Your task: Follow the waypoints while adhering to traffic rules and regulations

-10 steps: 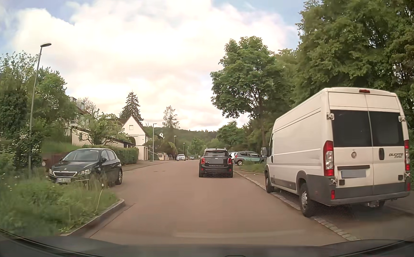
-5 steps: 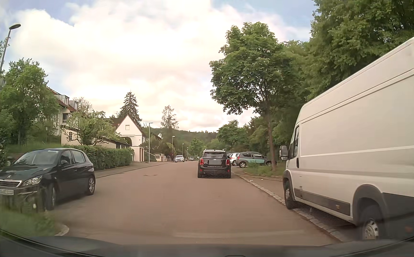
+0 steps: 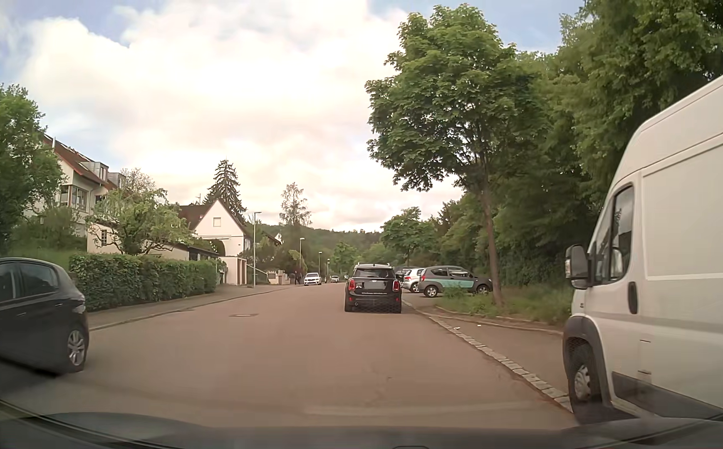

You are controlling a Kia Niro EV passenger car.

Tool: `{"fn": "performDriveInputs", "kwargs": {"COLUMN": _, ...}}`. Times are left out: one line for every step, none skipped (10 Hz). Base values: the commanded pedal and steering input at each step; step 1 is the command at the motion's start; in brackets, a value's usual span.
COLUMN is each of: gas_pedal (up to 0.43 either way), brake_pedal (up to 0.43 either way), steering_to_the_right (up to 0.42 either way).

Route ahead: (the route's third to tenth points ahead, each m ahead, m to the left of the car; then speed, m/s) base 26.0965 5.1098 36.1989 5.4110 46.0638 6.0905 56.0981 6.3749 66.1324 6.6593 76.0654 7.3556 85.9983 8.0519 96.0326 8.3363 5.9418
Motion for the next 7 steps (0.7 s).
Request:
{"fn": "performDriveInputs", "kwargs": {"gas_pedal": 0.087, "brake_pedal": 0.0, "steering_to_the_right": -0.009}}
{"fn": "performDriveInputs", "kwargs": {"gas_pedal": 0.087, "brake_pedal": 0.0, "steering_to_the_right": -0.009}}
{"fn": "performDriveInputs", "kwargs": {"gas_pedal": 0.087, "brake_pedal": 0.0, "steering_to_the_right": -0.008}}
{"fn": "performDriveInputs", "kwargs": {"gas_pedal": 0.087, "brake_pedal": 0.0, "steering_to_the_right": -0.008}}
{"fn": "performDriveInputs", "kwargs": {"gas_pedal": 0.087, "brake_pedal": 0.0, "steering_to_the_right": -0.008}}
{"fn": "performDriveInputs", "kwargs": {"gas_pedal": 0.087, "brake_pedal": 0.0, "steering_to_the_right": -0.008}}
{"fn": "performDriveInputs", "kwargs": {"gas_pedal": 0.087, "brake_pedal": 0.0, "steering_to_the_right": -0.008}}
